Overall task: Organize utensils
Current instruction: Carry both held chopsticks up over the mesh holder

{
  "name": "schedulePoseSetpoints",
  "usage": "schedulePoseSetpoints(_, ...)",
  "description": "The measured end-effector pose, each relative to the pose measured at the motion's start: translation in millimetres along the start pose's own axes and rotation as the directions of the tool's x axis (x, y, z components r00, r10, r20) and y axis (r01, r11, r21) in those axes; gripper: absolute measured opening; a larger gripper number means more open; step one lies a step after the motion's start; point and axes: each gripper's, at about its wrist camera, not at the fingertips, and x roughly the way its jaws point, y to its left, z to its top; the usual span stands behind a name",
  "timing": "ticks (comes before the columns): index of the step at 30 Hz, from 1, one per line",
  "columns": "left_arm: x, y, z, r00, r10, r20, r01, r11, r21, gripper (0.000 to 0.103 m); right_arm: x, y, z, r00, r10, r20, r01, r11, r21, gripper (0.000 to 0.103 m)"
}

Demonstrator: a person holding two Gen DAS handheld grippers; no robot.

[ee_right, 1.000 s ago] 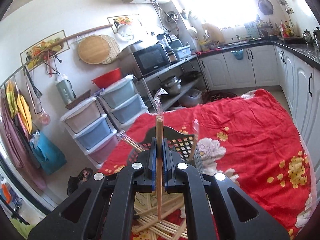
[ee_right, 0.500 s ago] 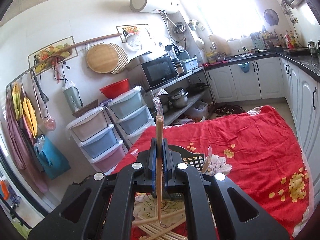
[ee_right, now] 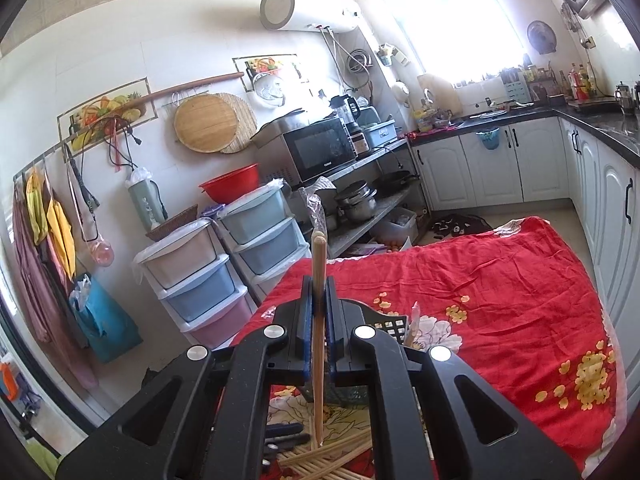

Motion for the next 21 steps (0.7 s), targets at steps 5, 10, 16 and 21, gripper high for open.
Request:
schedulePoseSetpoints(5, 35, -12, 19, 0.997, 0.024, -0.072, -0.020, 0.998, 0.064, 0.027, -9, -3, 6, 1.000, -0.007, 0.025, 0.007, 1.000, 0.004, 0.006)
schedulePoseSetpoints(10, 58, -24, 33, 0.995, 0.016, -0.097, -0.008, 0.996, 0.089, 0.027, -17, -9, 14, 0.999, -0.023, 0.047, 0.023, 1.000, 0.000, 0.006)
schedulePoseSetpoints(16, 81, -33, 46, 0.992, 0.027, -0.122, -0.015, 0.995, 0.095, 0.027, -26, -16, 23, 0.997, -0.035, 0.075, 0.034, 0.999, 0.004, 0.006)
schedulePoseSetpoints(21, 93, -39, 52, 0.991, 0.025, -0.135, -0.011, 0.995, 0.103, 0.026, -30, -21, 28, 0.996, -0.042, 0.085, 0.042, 0.999, 0.003, 0.006)
